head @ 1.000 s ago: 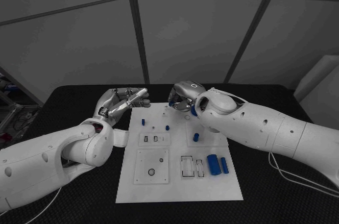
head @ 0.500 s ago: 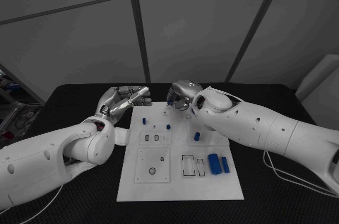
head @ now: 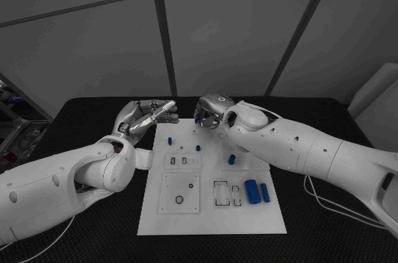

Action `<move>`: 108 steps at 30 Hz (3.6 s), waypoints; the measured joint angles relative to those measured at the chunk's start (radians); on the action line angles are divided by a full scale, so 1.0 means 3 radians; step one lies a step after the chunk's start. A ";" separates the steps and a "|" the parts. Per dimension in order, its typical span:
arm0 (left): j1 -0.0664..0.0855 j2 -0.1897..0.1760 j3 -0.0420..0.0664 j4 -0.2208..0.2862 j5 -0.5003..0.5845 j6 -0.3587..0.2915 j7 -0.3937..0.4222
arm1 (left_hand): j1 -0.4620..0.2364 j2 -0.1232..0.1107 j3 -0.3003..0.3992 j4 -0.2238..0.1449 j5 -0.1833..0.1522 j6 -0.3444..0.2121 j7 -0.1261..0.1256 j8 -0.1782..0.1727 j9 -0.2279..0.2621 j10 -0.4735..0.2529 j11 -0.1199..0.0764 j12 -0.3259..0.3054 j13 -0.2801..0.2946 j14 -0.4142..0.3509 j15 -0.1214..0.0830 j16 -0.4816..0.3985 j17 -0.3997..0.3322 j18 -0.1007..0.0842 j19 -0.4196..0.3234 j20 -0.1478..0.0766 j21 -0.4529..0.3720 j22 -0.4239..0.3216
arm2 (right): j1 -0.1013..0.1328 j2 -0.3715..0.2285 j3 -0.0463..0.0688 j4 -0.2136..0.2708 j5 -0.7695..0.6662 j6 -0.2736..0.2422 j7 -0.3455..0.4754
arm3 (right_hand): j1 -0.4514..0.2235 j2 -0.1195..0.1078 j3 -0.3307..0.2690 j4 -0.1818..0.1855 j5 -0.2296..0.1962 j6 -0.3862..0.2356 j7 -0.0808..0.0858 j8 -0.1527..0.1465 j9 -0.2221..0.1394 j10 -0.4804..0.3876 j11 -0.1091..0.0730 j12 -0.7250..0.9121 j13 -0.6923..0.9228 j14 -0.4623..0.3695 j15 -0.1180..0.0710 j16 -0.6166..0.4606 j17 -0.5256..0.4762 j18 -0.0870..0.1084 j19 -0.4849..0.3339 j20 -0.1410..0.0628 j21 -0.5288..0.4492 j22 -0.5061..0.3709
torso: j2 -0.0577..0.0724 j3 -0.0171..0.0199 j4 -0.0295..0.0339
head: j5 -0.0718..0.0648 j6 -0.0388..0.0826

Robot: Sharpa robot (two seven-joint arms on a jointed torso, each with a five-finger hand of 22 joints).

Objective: Assemble the parts on the task board

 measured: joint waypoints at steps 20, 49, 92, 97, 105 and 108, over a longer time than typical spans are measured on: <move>0.0006 0.0000 0.0001 0.0002 0.0000 0.0000 0.0000 | 0.0000 0.0000 0.0000 0.0000 0.0000 0.0000 0.0000 0.0000 0.0000 0.0000 0.0000 0.0000 0.0000 0.0000 0.0000 0.0000 -0.0001 0.0000 0.0000 0.0000 0.0000 0.0000 | 0.0008 0.0080 0.0001 -0.0121 0.0002 0.0147 -0.0001 | -0.0026 -0.0026 0.0022 0.0022 -0.0010 -0.0014 0.0012 -0.0020 -0.0001 -0.0018 0.0019 -0.0040 0.0007 0.0000 0.0000 0.0012 -0.0001 0.0000 -0.0013 0.0013 0.0018 0.0005 | 0.0002 0.0002 -0.0002 | 0.0009 -0.0016; 0.0009 -0.0010 0.0001 -0.0008 0.0000 0.0005 -0.0005 | 0.0000 0.0000 0.0000 0.0000 0.0000 0.0000 0.0000 -0.0019 0.0000 -0.0008 0.0008 0.0000 0.0000 0.0000 0.0000 -0.0023 0.0002 0.0000 0.0000 0.0000 0.0000 0.0000 | -0.0001 -0.0028 -0.0005 -0.0018 0.0002 0.0185 0.0001 | -0.0066 -0.0240 -0.0116 0.0070 -0.0057 -0.0725 0.0047 -0.0077 -0.0085 -0.0917 0.0213 -0.0094 -0.0142 -0.0018 0.0150 -0.0211 -0.0456 0.0054 -0.0460 0.0173 -0.0285 -0.0519 | 0.0003 0.0004 -0.0009 | 0.0015 -0.0023; 0.0007 0.0008 0.0000 -0.0132 -0.0001 0.0040 -0.0031 | 0.0000 0.0000 -0.0009 -0.0009 0.0000 0.0012 0.0012 -0.0016 0.0000 -0.0008 0.0008 -0.0016 0.0000 0.0000 0.0000 -0.0023 0.0009 0.0000 0.0000 0.0000 0.0000 0.0000 | 0.0088 -0.0982 0.0001 0.0514 0.1001 0.0495 -0.0138 | 0.0023 -0.0292 -0.1187 0.0817 0.0173 -0.0792 0.0052 0.0255 -0.0029 0.0041 -0.0019 0.3216 0.2854 0.0000 -0.0034 0.0438 0.0253 -0.0104 0.0274 0.0013 0.0576 0.0838 | -0.0020 0.0028 -0.0073 | -0.0050 0.0000; 0.0007 0.0016 0.0000 -0.0134 -0.0001 0.0044 -0.0031 | 0.0000 0.0000 -0.0009 -0.0009 0.0000 0.0012 0.0012 -0.0016 0.0000 -0.0008 0.0008 -0.0016 0.0000 0.0000 0.0000 -0.0039 0.0009 0.0000 0.0000 0.0000 0.0000 0.0000 | 0.0087 -0.0907 0.0001 0.0412 0.0981 0.0500 -0.0132 | 0.0043 -0.0272 -0.1188 0.0833 0.0185 -0.0815 0.0052 0.0255 -0.0032 0.0041 -0.0019 0.3231 0.2878 -0.0012 -0.0023 0.0452 0.0253 -0.0104 0.0274 0.0013 0.0576 0.0845 | -0.0020 0.0028 -0.0073 | -0.0046 -0.0007; 0.0007 0.0021 0.0000 -0.0136 -0.0001 0.0048 -0.0033 | 0.0000 0.0000 -0.0009 -0.0009 0.0000 0.0012 0.0012 -0.0016 0.0000 -0.0008 0.0008 -0.0016 0.0000 0.0000 0.0000 -0.0039 0.0008 0.0000 0.0000 0.0000 0.0000 0.0000 | 0.0085 -0.0853 0.0000 0.0330 0.0961 0.0544 -0.0117 | 0.0071 -0.0269 -0.1180 0.0841 0.0198 -0.0815 0.0052 0.0272 -0.0032 0.0041 -0.0019 0.3260 0.2911 0.0000 -0.0011 0.0452 0.0252 -0.0104 0.0274 0.0013 0.0576 0.0848 | -0.0020 0.0030 -0.0073 | -0.0039 -0.0016; 0.0007 0.0019 0.0000 -0.0137 -0.0001 0.0048 -0.0033 | 0.0000 0.0000 -0.0009 -0.0009 0.0000 0.0012 0.0012 -0.0016 0.0000 -0.0008 0.0008 -0.0016 0.0000 0.0000 0.0000 -0.0039 0.0008 0.0000 0.0000 0.0000 0.0000 0.0000 | 0.0082 -0.0853 -0.0001 0.0326 0.0956 0.0569 -0.0115 | 0.0071 -0.0269 -0.1180 0.0841 0.0198 -0.0815 0.0052 0.0272 -0.0032 0.0042 -0.0019 0.3260 0.2914 0.0000 -0.0011 0.0451 0.0252 -0.0104 0.0274 0.0013 0.0576 0.0848 | -0.0020 0.0031 -0.0073 | -0.0035 -0.0023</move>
